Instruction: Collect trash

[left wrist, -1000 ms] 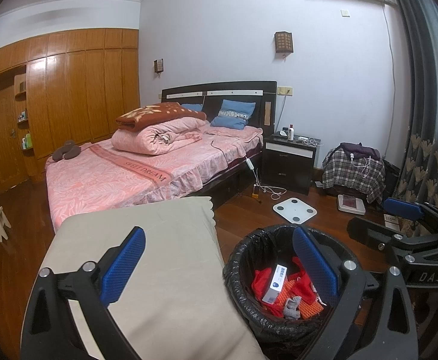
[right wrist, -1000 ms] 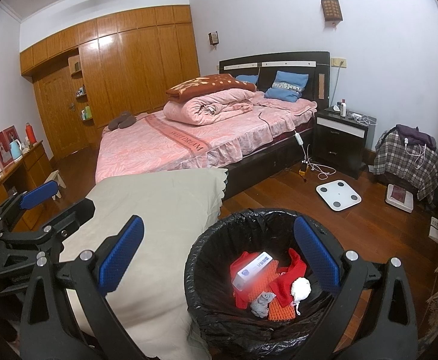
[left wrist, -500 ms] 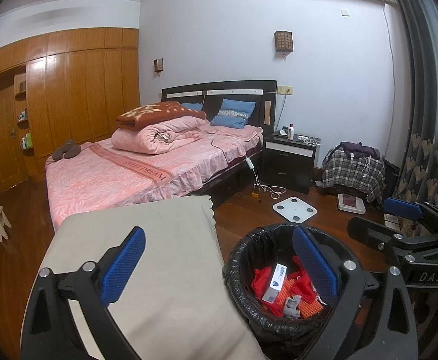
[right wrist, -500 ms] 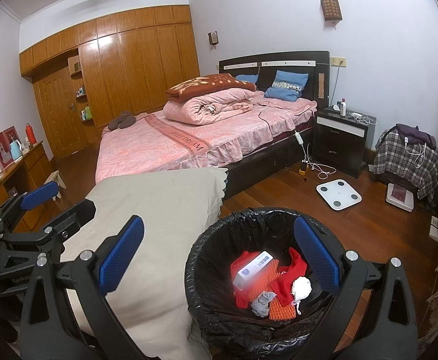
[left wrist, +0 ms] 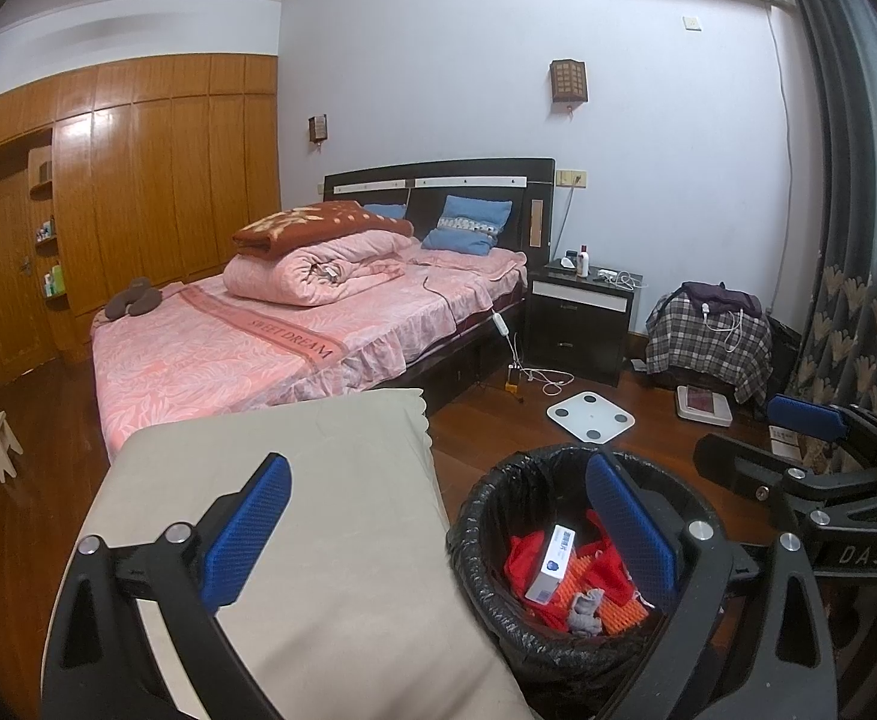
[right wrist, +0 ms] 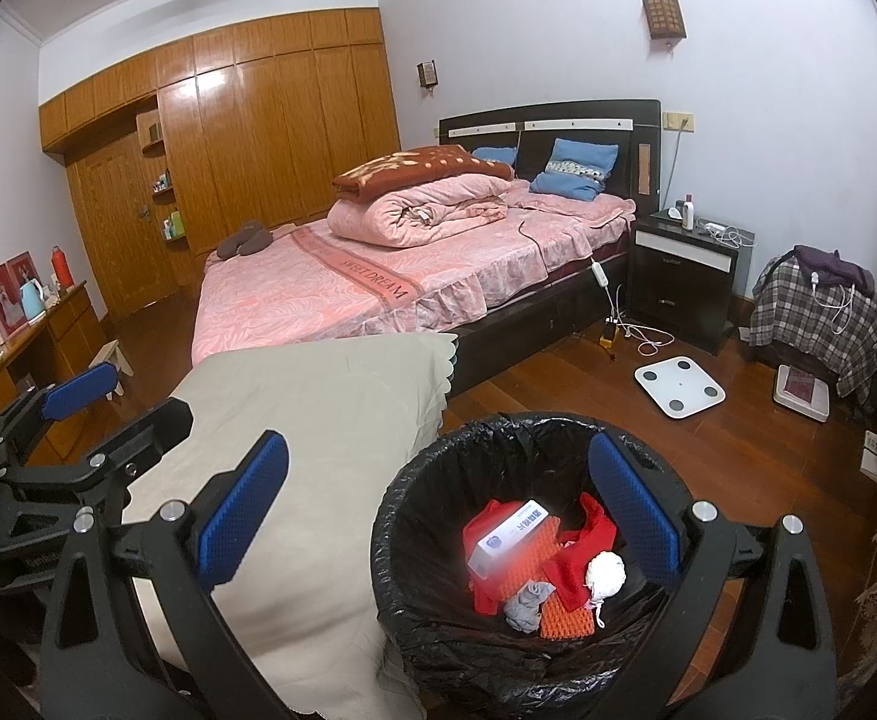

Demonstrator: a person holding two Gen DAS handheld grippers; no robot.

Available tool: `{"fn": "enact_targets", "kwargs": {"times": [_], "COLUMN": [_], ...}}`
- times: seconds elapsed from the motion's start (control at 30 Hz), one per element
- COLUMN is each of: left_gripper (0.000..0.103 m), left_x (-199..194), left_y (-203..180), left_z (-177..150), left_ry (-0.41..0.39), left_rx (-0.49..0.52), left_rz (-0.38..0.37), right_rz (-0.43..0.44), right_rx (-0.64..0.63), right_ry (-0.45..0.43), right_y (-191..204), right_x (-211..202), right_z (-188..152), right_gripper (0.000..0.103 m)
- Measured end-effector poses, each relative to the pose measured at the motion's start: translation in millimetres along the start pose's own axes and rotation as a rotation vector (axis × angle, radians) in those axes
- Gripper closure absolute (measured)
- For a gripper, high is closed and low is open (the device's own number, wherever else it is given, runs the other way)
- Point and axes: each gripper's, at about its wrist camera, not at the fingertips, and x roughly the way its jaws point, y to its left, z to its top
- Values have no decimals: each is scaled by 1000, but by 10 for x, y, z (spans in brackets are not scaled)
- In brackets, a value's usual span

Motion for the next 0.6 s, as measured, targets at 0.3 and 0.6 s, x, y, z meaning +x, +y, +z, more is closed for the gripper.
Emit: {"fn": "enact_targets", "kwargs": {"times": [0.3, 0.6], "left_gripper": [6, 6], "left_x": [-6, -9], "left_y": [5, 13], "left_z": [-7, -3], "left_ry": [2, 1], "left_rx": [-1, -1], "left_rz": [2, 0], "right_rz": [-1, -1], "right_rx": [1, 2], "right_ry": [-1, 1], "right_y": [-1, -12], "right_x": [-1, 3], "right_z": [2, 0], "right_gripper": [6, 6]}}
